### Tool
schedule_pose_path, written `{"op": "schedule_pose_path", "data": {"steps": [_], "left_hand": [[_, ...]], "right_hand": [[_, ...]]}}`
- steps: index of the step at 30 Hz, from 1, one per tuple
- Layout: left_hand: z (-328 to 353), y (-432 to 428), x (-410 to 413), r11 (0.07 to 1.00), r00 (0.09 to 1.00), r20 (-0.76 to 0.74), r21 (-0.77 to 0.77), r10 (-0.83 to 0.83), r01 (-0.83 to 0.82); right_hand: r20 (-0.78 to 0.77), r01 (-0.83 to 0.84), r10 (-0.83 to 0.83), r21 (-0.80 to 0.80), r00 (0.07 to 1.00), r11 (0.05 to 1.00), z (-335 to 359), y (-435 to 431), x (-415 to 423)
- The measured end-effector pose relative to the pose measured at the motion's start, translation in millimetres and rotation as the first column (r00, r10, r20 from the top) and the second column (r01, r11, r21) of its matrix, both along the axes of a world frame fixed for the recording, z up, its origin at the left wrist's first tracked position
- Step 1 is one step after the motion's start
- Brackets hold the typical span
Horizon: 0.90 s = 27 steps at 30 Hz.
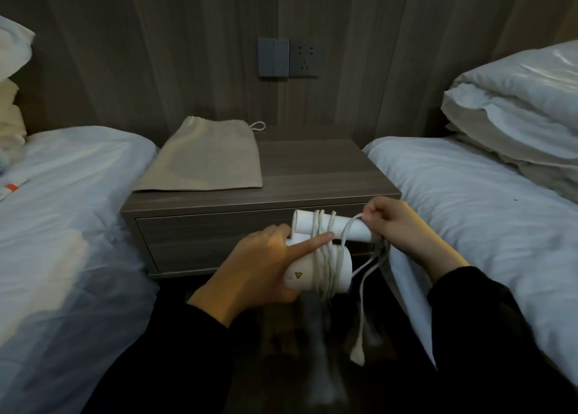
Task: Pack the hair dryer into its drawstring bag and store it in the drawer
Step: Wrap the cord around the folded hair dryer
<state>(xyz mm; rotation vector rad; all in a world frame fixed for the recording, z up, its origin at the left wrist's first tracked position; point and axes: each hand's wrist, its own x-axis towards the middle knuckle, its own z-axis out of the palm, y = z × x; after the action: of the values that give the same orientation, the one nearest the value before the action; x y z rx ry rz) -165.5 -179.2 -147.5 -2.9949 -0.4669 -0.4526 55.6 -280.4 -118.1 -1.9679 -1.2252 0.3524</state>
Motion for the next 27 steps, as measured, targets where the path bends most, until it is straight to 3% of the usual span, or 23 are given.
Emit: {"op": "schedule_pose_path", "data": {"steps": [7,18,27], "left_hand": [[-2,-5,2,0.998,0.999,-0.046,0.063,-0.008,0.011],[-8,-8,8,0.996,0.996,-0.094,-0.088,-0.004,-0.004],[-9,-10,9,0.988,0.996,-0.086,-0.158,-0.016,0.002]], "right_hand": [[0.111,-0.039,0.033,0.049,0.993,0.998,2,4,-10],[0.237,0.079,-0.076,-0.006,0.969,0.997,3,9,-24],[0.232,0.16,-0.146,-0.04,0.962,0.986,8,8,-27]]}}
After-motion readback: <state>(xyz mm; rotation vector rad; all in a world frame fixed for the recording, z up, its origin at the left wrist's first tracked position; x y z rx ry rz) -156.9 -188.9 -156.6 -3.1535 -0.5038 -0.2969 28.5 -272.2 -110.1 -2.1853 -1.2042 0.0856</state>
